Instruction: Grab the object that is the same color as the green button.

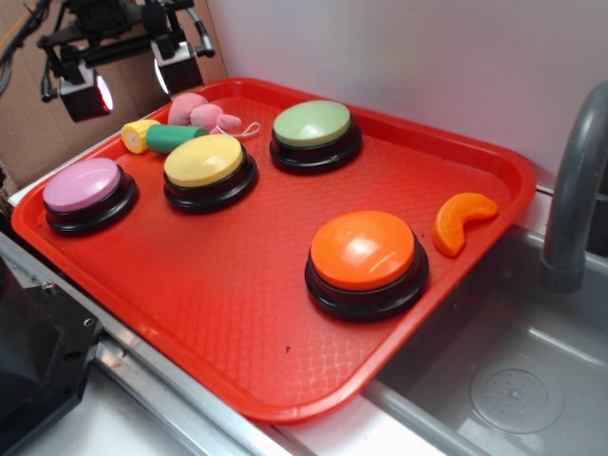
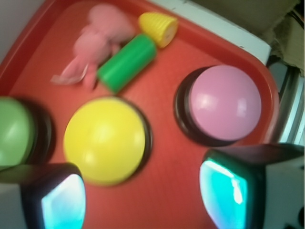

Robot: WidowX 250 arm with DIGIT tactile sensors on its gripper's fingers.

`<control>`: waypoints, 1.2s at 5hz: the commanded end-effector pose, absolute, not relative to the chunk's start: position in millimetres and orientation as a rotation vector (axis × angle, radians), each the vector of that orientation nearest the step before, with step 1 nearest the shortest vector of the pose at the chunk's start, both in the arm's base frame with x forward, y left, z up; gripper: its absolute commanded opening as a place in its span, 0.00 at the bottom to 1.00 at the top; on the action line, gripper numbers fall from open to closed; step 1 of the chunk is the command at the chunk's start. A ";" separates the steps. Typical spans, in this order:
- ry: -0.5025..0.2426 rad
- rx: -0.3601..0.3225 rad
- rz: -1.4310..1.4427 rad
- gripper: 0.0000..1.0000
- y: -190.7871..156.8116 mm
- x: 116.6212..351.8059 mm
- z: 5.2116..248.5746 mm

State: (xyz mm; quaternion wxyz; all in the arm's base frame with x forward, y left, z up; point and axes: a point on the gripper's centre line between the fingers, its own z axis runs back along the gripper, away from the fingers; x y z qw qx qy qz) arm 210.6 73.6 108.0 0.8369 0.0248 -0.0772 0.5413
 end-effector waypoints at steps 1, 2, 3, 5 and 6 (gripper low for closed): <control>-0.198 0.076 1.286 1.00 122.3 231.1 85.5; -0.194 0.039 1.307 1.00 135.8 243.1 72.2; -0.167 0.074 1.318 1.00 141.4 249.1 61.7; -0.146 0.082 1.311 1.00 153.0 255.4 40.9; -0.173 0.059 1.288 1.00 153.5 259.3 30.8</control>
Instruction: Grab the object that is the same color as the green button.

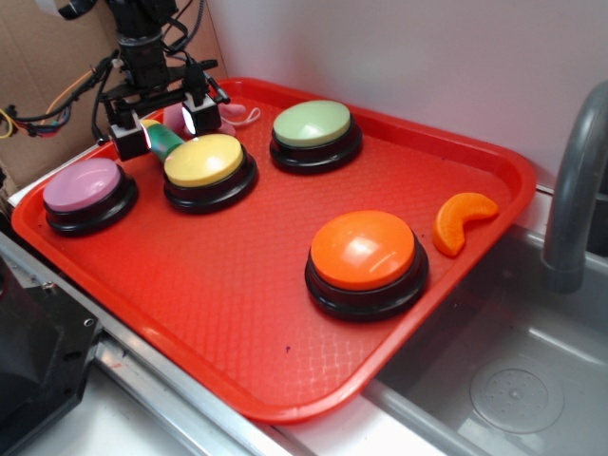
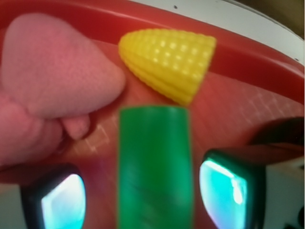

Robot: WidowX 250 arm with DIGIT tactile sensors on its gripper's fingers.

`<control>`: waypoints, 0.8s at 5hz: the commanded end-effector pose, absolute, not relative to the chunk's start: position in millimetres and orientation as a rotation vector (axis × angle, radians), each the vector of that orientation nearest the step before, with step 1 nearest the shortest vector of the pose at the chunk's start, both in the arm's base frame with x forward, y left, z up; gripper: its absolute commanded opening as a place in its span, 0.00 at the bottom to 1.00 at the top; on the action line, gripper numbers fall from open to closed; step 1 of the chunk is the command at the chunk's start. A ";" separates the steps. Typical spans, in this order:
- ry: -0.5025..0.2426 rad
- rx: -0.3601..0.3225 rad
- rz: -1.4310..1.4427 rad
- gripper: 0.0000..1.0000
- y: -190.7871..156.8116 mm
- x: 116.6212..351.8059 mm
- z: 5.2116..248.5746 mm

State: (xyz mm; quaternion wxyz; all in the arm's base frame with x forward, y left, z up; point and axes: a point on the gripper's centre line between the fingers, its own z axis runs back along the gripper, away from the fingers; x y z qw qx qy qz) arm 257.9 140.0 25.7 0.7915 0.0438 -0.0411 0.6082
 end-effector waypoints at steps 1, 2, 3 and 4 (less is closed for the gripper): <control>-0.201 0.024 1.256 1.00 155.8 262.3 25.0; -0.211 0.007 1.218 0.87 157.0 265.4 18.7; -0.215 0.001 1.181 0.00 156.0 267.0 18.9; -0.209 0.008 1.050 0.00 150.5 271.0 29.0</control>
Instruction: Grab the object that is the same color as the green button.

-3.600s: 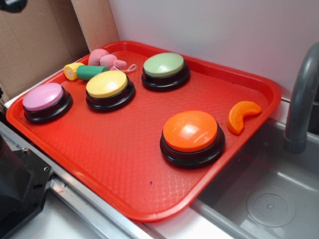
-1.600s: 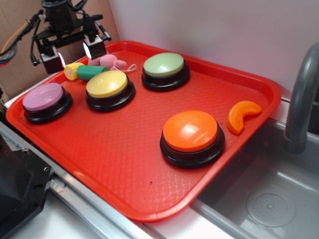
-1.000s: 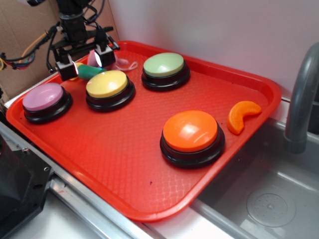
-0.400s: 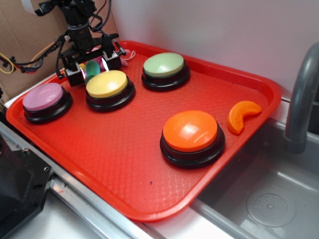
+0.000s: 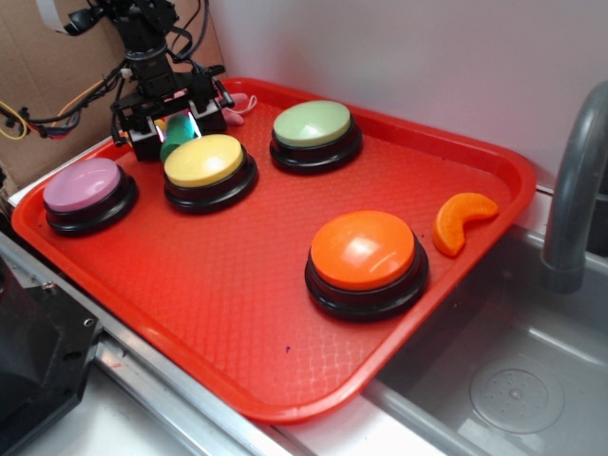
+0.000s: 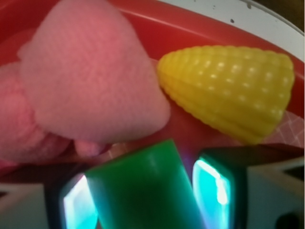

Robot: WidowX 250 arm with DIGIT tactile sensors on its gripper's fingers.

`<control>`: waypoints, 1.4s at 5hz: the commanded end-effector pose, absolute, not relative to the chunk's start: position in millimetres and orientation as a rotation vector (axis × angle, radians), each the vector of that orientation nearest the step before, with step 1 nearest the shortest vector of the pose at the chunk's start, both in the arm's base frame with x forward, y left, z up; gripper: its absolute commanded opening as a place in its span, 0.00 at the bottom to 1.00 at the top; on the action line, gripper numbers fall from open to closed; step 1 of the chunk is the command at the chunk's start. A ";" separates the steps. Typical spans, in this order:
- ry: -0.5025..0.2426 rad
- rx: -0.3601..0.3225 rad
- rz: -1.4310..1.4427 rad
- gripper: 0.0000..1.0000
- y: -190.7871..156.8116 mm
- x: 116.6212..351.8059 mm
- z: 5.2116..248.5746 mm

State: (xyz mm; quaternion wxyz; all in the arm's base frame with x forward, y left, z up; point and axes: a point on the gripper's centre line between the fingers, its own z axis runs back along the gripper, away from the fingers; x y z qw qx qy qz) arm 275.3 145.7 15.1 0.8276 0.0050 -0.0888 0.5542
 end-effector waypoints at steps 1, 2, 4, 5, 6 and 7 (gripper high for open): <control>-0.166 0.005 0.833 0.00 139.5 274.7 53.0; -0.198 0.016 0.706 0.00 118.8 272.2 86.0; -0.121 -0.125 0.262 0.00 61.7 269.4 144.8; -0.105 -0.142 0.177 0.00 36.7 258.7 156.7; -0.090 -0.149 0.143 0.00 21.7 244.0 156.0; -0.101 -0.148 0.142 0.00 12.1 229.0 152.2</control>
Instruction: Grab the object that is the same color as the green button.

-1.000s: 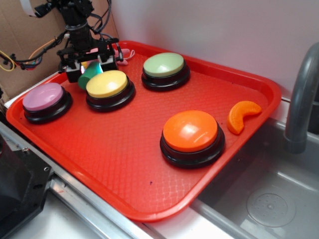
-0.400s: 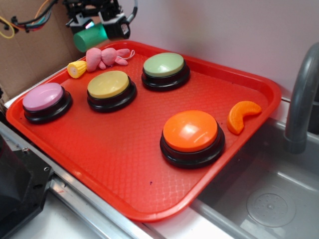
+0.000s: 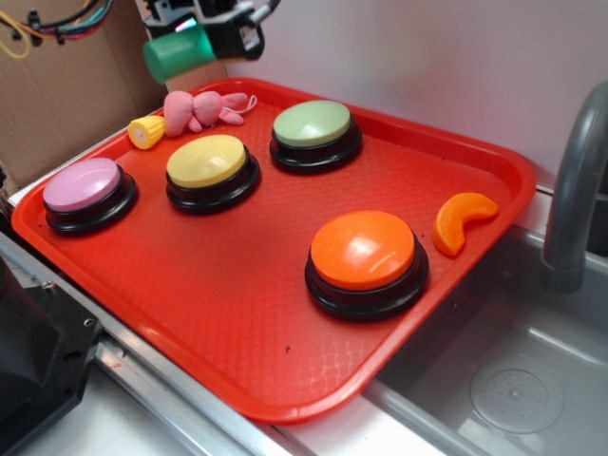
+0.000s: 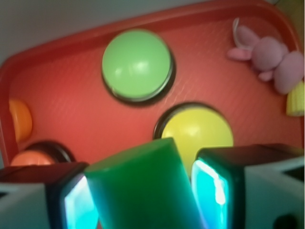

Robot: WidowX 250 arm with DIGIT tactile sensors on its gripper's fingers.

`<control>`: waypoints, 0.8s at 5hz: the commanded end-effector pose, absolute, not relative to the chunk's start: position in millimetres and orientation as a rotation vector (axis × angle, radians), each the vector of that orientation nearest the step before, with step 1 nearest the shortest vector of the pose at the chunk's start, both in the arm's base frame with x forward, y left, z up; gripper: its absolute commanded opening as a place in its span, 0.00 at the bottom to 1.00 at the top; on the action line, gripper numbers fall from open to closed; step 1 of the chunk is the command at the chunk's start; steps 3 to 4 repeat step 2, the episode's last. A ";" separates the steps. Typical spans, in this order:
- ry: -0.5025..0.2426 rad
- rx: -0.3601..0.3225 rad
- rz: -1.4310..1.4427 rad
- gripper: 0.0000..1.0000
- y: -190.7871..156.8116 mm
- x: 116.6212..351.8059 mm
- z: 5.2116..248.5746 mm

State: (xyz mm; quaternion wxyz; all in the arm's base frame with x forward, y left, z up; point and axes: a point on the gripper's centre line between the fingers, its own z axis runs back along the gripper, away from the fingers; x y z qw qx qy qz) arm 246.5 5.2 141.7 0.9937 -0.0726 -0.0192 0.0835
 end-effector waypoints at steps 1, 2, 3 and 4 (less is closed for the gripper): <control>-0.134 -0.144 0.179 0.00 5.1 224.2 146.5; -0.128 -0.083 0.205 0.00 5.1 220.2 145.4; -0.128 -0.083 0.205 0.00 5.1 220.2 145.4; -0.128 -0.083 0.205 0.00 5.1 220.2 145.4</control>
